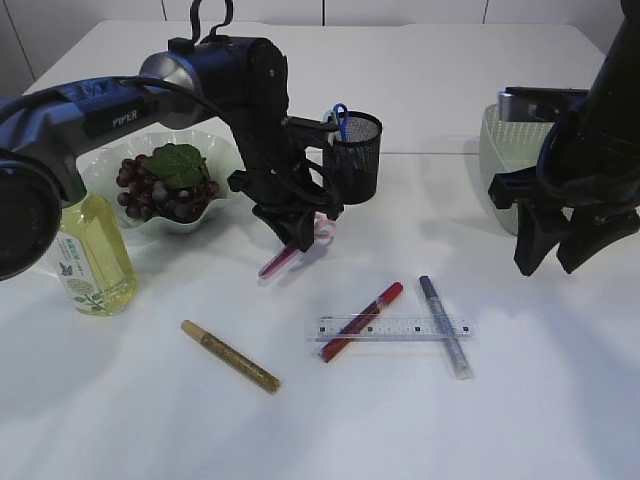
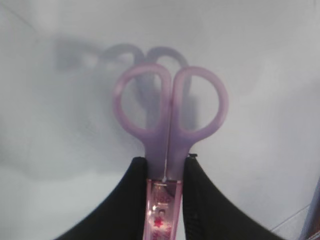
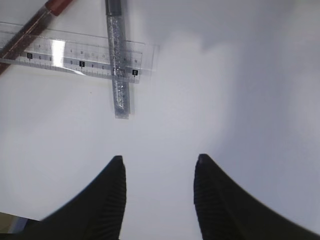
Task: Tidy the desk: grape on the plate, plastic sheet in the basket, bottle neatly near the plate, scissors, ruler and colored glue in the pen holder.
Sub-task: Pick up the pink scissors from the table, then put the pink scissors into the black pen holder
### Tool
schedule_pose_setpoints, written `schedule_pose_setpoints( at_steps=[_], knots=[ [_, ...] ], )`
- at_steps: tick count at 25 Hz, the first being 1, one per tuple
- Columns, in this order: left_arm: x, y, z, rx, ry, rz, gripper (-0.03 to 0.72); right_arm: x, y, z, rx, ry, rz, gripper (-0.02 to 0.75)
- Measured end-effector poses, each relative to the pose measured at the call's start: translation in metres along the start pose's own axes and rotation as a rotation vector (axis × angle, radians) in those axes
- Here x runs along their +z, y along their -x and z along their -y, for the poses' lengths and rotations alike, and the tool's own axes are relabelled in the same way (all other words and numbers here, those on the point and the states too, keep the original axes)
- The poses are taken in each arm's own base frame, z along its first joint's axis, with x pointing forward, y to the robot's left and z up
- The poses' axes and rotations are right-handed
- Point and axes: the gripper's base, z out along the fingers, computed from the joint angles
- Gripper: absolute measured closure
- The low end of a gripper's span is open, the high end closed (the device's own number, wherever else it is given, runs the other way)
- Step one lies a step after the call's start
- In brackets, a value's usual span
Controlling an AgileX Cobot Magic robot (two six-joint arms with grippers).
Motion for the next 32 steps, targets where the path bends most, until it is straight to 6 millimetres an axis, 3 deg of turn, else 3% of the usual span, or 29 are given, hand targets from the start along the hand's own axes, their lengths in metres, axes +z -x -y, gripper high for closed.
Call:
schedule_pose_setpoints(
  at_steps=[11, 26, 32],
  knots=[
    [-0.045, 0.005, 0.006, -0.010, -0.003, 0.083, 0.557, 0.000, 0.000, -0.001, 0.002, 0.006, 0.000, 0.374],
    [-0.050, 0.020, 0.006, -0.029, 0.000, 0.253, 0.556, 0.000, 0.000, -0.001, -0.003, 0.006, 0.000, 0.375],
    [-0.053, 0.020, 0.017, -0.021, -0.007, 0.256, 0.556, 0.000, 0.000, -0.001, -0.003, 0.006, 0.000, 0.374]
  ],
)
